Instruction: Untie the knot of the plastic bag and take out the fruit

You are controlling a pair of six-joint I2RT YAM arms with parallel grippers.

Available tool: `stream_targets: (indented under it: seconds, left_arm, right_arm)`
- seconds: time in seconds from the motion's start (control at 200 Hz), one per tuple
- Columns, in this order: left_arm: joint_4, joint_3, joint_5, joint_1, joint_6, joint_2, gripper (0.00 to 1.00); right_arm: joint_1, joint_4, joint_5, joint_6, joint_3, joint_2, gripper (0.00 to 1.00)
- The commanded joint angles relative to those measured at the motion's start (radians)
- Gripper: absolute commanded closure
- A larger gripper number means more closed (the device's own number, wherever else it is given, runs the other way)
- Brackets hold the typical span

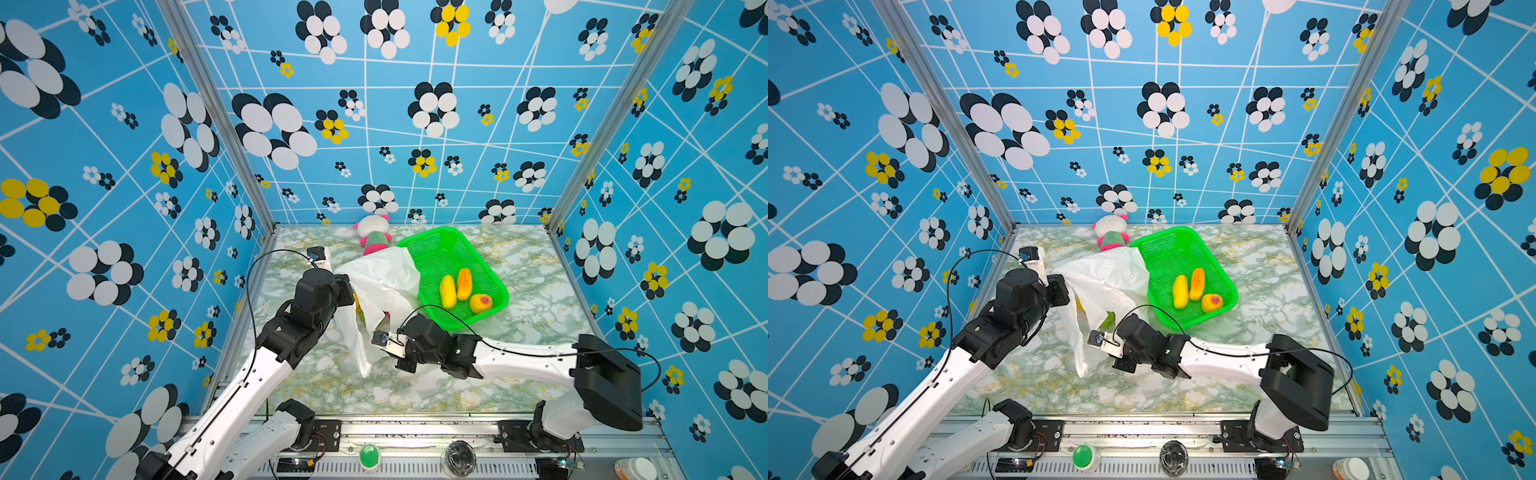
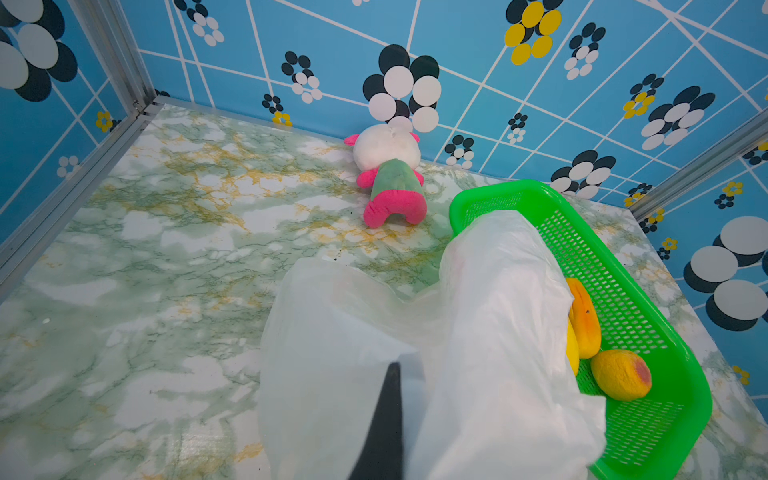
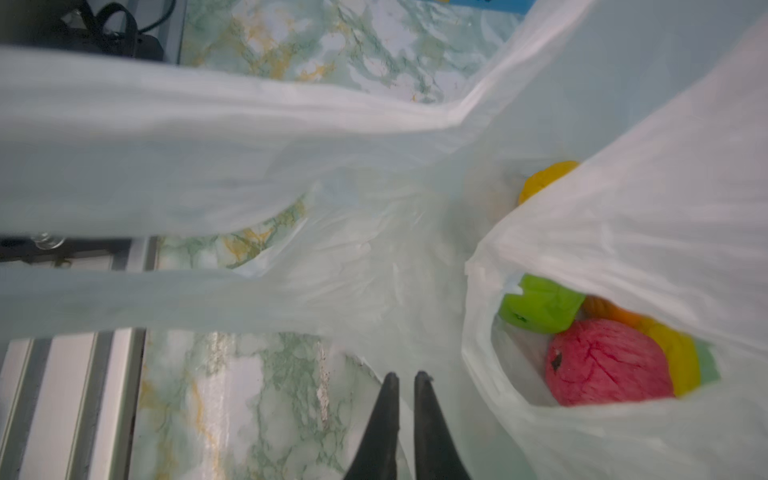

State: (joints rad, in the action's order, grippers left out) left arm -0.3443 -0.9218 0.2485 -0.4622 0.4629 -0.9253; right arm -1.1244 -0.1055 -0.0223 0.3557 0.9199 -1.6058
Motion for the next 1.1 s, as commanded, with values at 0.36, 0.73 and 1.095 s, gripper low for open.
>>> stream_targets:
  seconds: [0.36,0.73,1.095]
  left_arm:
    - [0.0,-0.005,0.014,0.007,0.007,0.02,0.99]
    - [0.002,-0.004,0.009,0.006,0.007,0.018,0.99]
    - [0.002,-0.004,0.009,0.006,0.007,0.017,0.99]
  right_arm:
    - [-0.022,-0.087,0.419,-0.054,0.233,-0.349,0.63]
    - [0.068,-0.169,0.382,-0.258,0.225,-0.335,0.22]
    - [0.095,-0.15,0.203,-0.382,0.378,-0.473,0.19]
